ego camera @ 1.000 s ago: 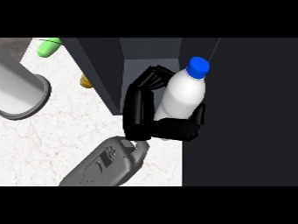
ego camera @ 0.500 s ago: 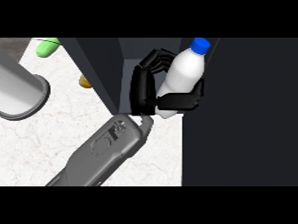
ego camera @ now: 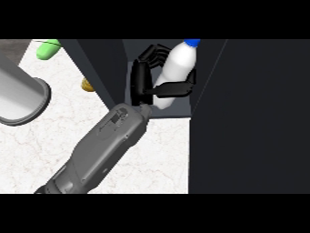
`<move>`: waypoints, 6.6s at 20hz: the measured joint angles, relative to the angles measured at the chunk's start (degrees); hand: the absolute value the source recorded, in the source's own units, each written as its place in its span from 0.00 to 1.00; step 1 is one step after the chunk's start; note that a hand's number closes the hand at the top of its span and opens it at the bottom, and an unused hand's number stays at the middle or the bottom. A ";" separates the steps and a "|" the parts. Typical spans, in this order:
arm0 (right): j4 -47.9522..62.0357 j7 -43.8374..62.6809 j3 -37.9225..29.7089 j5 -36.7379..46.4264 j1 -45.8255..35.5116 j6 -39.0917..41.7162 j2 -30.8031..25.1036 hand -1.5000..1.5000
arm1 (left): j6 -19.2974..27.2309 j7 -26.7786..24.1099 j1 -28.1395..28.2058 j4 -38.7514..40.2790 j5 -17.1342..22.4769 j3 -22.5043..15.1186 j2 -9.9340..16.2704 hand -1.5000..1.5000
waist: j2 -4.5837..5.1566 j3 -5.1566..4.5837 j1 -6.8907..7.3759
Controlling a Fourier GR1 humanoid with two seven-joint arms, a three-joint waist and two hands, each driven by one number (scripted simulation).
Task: Pick up the bottled water, place it into the cabinet and close the cabinet
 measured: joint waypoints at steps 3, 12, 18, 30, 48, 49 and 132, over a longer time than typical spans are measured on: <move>-0.09 0.47 0.05 -0.59 -0.10 0.15 0.05 0.00 | -1.00 -2.34 -1.57 3.77 2.23 2.16 -0.10 1.00 | 0.08 -0.02 -0.31; 0.09 1.17 0.65 -1.71 -0.88 0.67 -0.02 0.00 | -3.06 -9.42 -7.70 17.56 4.12 5.56 -0.13 1.00 | 0.27 -0.01 -0.94; 0.45 1.61 2.04 -1.90 -1.93 0.73 0.80 0.00 | -3.26 -9.14 -13.67 28.10 1.33 5.01 -0.04 0.00 | 0.41 0.01 -1.25; 0.13 2.60 1.84 -2.61 -2.86 0.46 0.48 0.00 | -7.08 -10.41 -20.10 38.08 0.81 8.69 0.12 0.00 | 0.50 -0.03 -1.35; 0.03 3.11 0.19 -3.49 -2.17 1.42 -0.12 0.00 | -16.84 -11.63 -8.90 17.03 6.20 4.99 -0.12 0.00 | -0.70 -0.01 1.11; -0.06 3.36 0.32 -3.59 -2.05 1.22 -0.26 0.00 | -16.50 -10.73 -7.87 14.79 6.16 4.10 -0.14 0.00 | -0.79 -0.02 1.47; -4.82 45.18 60.03 26.05 -46.85 -8.50 0.16 1.00 | -30.07 -12.95 70.18 -63.67 12.70 4.35 34.95 0.00 | -0.32 -0.78 5.98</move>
